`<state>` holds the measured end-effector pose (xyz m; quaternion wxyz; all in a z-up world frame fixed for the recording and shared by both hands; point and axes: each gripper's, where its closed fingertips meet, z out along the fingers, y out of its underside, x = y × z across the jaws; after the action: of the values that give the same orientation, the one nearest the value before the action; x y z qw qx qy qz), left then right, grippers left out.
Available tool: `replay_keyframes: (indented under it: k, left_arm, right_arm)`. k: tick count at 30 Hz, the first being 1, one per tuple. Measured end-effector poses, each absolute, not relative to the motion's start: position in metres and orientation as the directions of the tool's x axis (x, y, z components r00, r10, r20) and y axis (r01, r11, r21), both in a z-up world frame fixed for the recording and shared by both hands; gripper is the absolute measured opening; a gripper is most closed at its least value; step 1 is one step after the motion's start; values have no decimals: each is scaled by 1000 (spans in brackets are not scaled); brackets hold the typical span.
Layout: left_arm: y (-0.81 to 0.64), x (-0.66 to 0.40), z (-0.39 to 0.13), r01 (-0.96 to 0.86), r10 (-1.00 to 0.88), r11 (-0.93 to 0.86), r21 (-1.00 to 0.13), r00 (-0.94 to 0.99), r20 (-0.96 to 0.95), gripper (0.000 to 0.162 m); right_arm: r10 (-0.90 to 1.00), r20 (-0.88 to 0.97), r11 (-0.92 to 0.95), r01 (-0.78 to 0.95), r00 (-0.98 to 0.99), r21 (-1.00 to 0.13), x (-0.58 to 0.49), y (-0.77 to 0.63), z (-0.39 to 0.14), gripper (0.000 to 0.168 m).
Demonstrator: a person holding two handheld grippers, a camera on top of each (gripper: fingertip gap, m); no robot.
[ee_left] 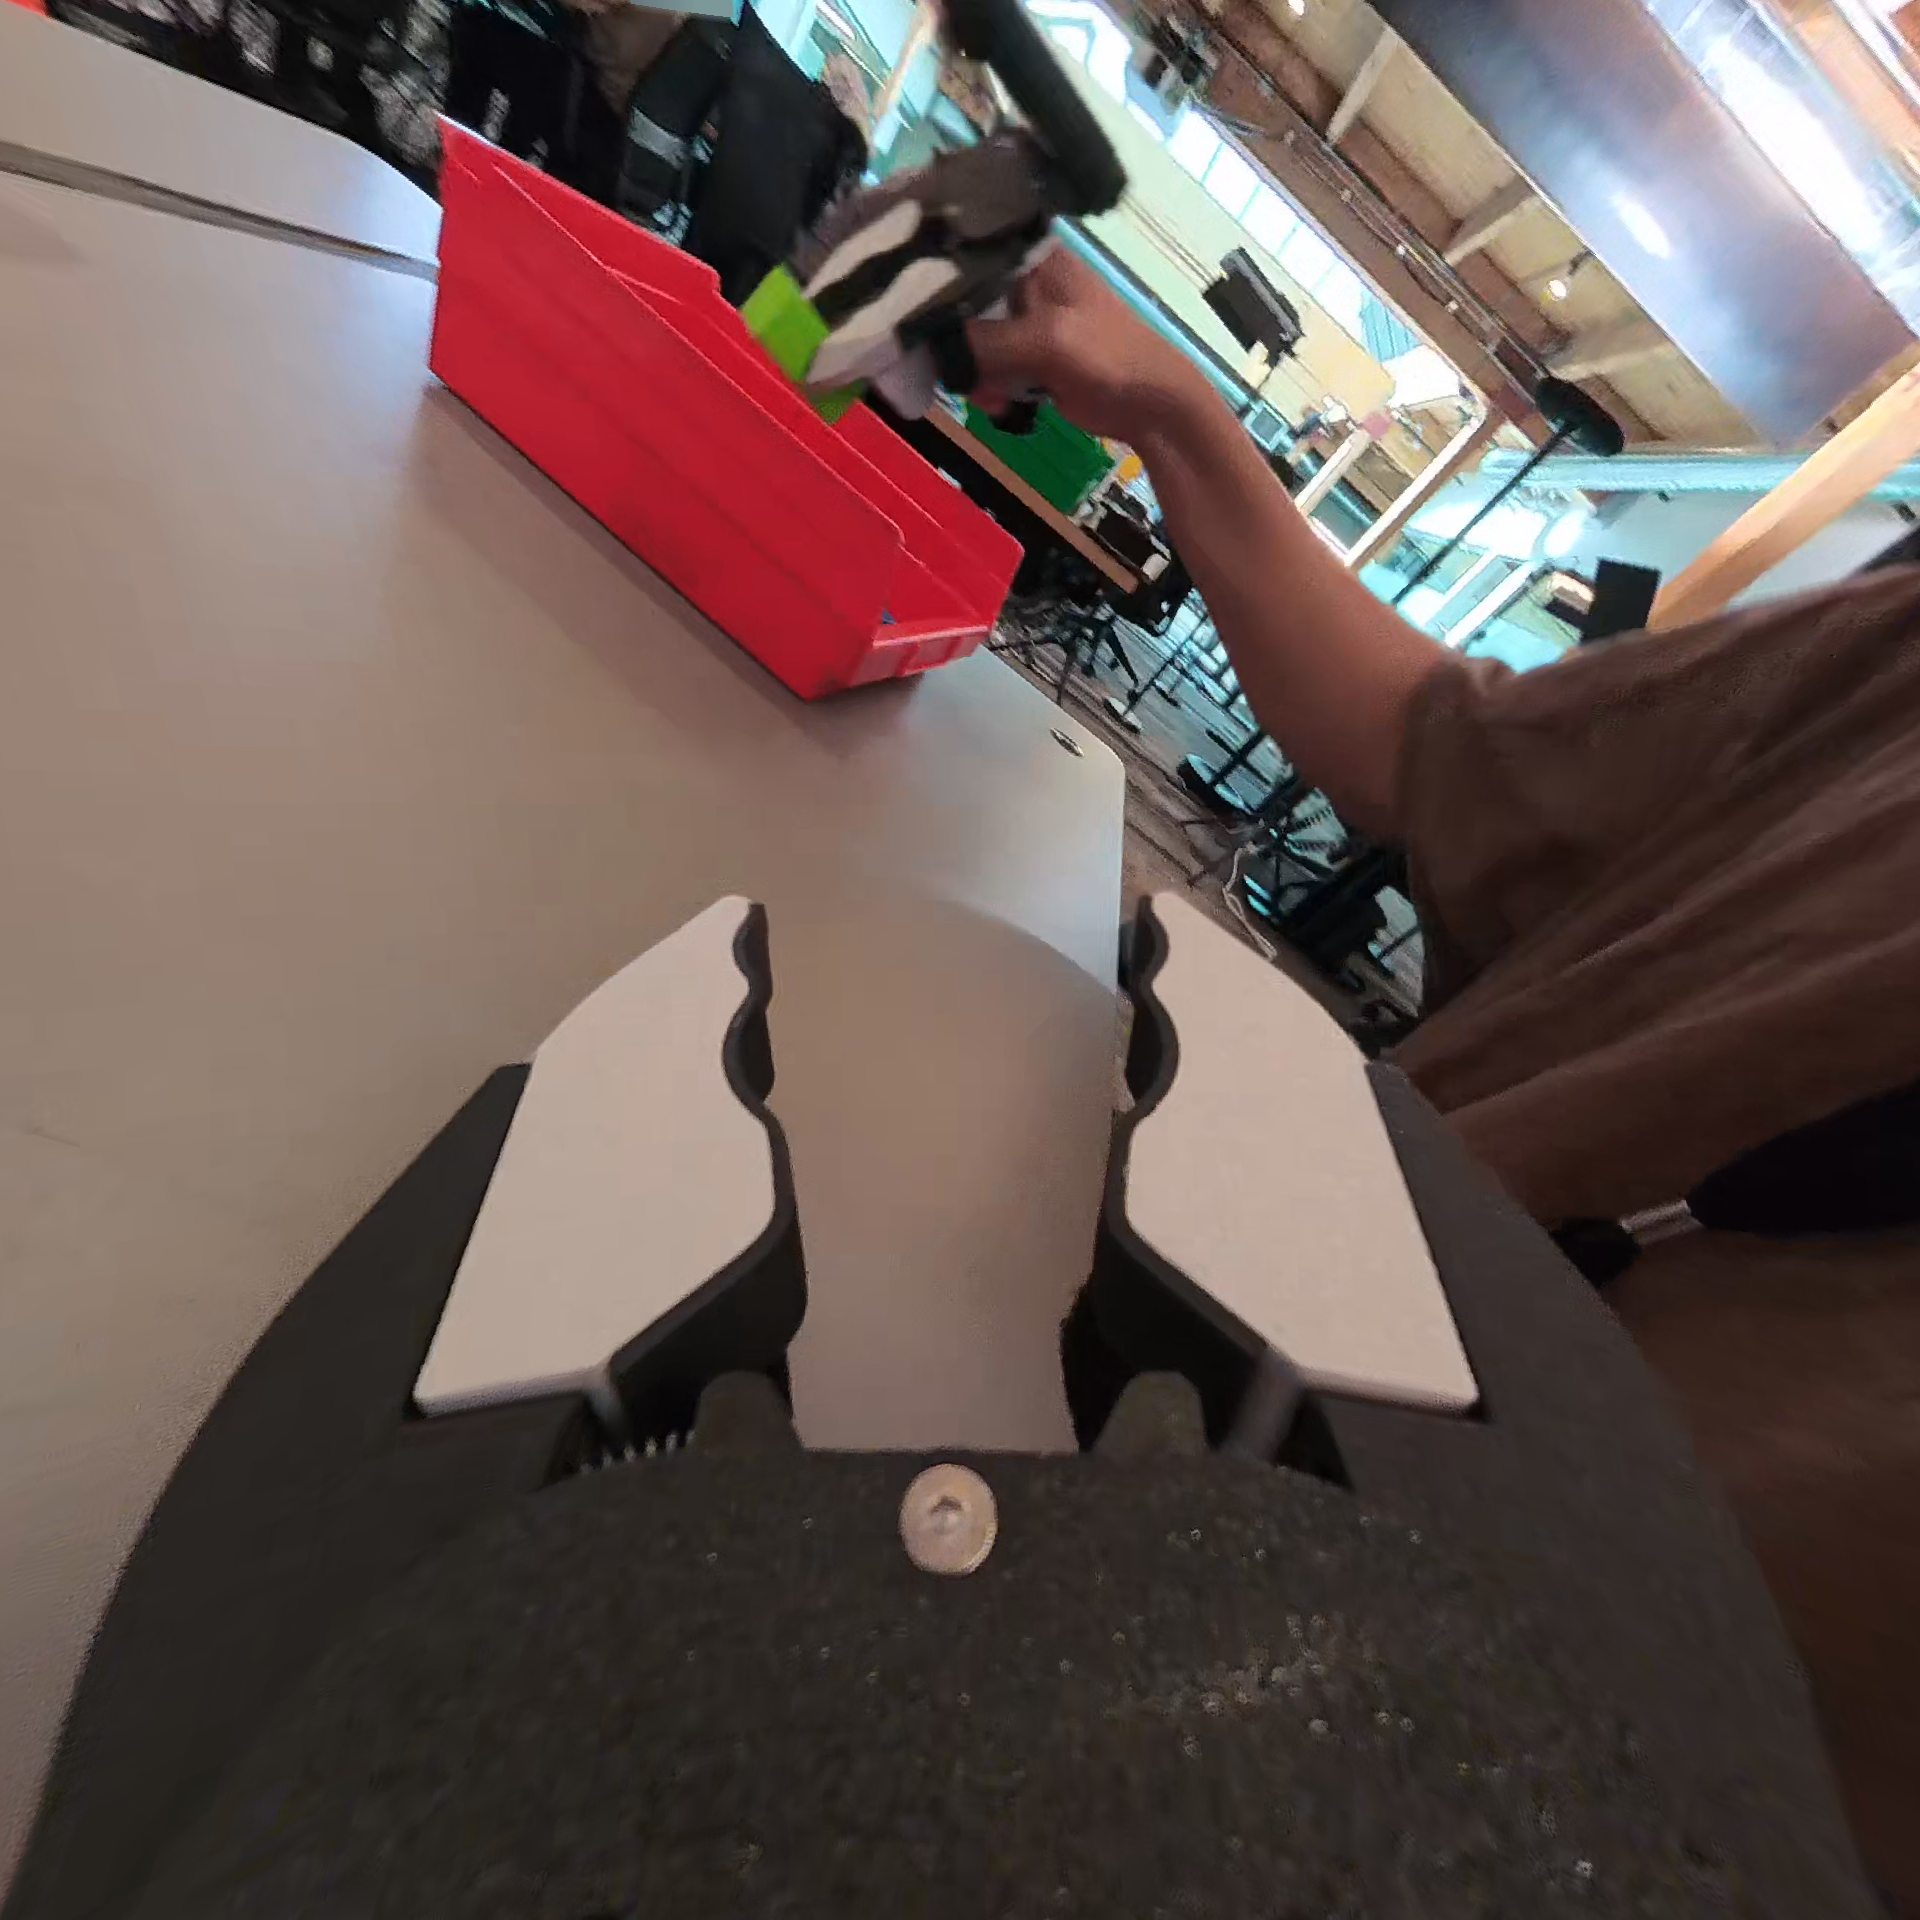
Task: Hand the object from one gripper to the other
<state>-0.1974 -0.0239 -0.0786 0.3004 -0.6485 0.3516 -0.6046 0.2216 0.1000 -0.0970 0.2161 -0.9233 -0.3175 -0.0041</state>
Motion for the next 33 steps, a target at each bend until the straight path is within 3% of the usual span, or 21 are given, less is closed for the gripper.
replay_keyframes:
  k: [6, 12, 19, 22, 26, 30, 33]
  left_arm:
    - [-20, -200, -82, -99, -826, -563, -821, 39, 562, 64]
    - [-17, -201, -87, -117, -842, -540, -833, 73, 535, 64]
    - [-15, -199, -89, -120, -844, -536, -836, 76, 531, 64]
    - [-12, -200, -88, -110, -847, -532, -839, 84, 526, 66]
    - [-8, -205, -89, -115, -861, -506, -855, 118, 494, 66]
    - [-4, -206, -90, -116, -869, -491, -864, 138, 475, 65]
    - [-4, -204, -94, -134, -875, -479, -867, 153, 459, 66]
  right_arm:
    - [782, 54, -605, 777, 621, -176, 221, 100, -161, 34]
    - [780, -99, -625, 775, 617, -91, 221, 98, -187, 34]
    - [815, -73, -579, 813, 575, -55, 222, 98, -176, 41]
    - [782, 88, -601, 785, 617, -153, 218, 108, -120, 50]
    - [551, 394, -579, 677, 735, -453, 212, 108, -18, 59]
    - [267, 305, -387, 391, 914, -835, 184, 79, 23, 58]
    - [39, 197, -249, 201, 980, -947, 176, 52, 2, 52]
